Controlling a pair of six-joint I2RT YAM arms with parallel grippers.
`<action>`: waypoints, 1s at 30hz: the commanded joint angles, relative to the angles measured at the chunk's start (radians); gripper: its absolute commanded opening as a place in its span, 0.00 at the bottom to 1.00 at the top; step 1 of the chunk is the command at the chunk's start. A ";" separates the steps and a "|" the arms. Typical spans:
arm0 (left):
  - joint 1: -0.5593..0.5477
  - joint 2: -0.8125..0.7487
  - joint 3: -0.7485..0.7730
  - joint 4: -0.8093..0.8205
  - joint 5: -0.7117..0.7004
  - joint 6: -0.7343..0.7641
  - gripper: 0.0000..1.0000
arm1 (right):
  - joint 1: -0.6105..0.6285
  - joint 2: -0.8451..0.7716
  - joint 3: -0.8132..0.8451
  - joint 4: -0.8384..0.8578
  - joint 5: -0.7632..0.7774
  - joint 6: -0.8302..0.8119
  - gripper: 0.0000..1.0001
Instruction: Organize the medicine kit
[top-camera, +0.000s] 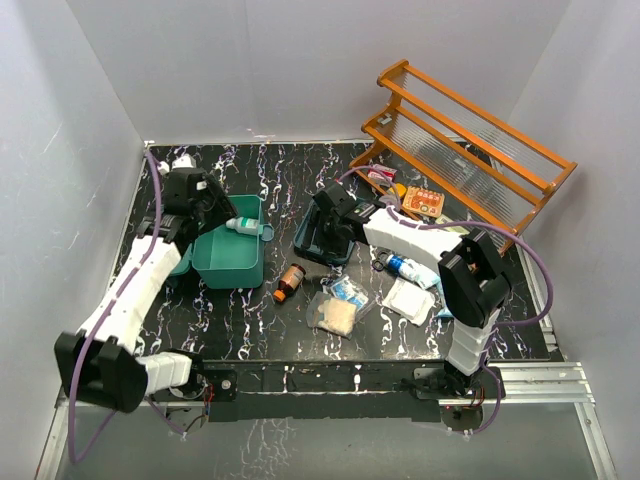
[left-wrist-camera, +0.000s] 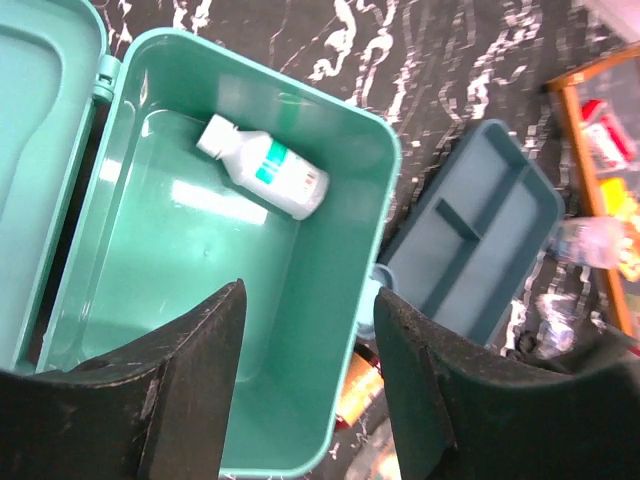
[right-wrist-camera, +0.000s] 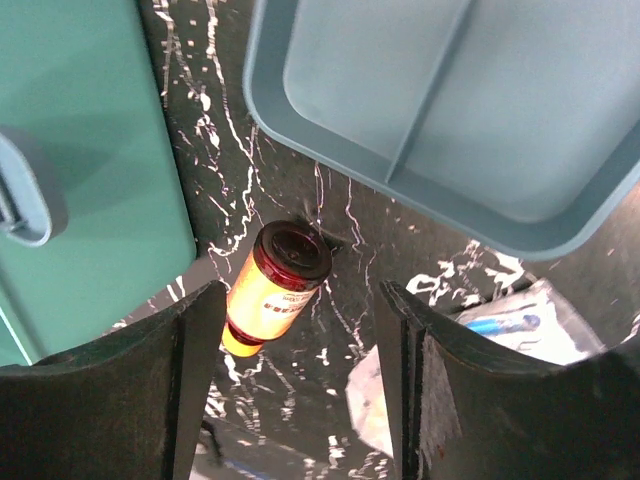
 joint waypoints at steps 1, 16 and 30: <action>-0.003 -0.141 0.002 -0.059 0.079 0.041 0.54 | 0.009 0.019 0.020 -0.062 -0.038 0.278 0.58; -0.004 -0.308 -0.051 -0.110 0.168 0.054 0.64 | 0.055 0.141 0.030 -0.014 -0.096 0.515 0.67; -0.003 -0.295 -0.055 -0.105 0.182 0.048 0.68 | 0.055 0.187 0.004 0.022 -0.158 0.562 0.47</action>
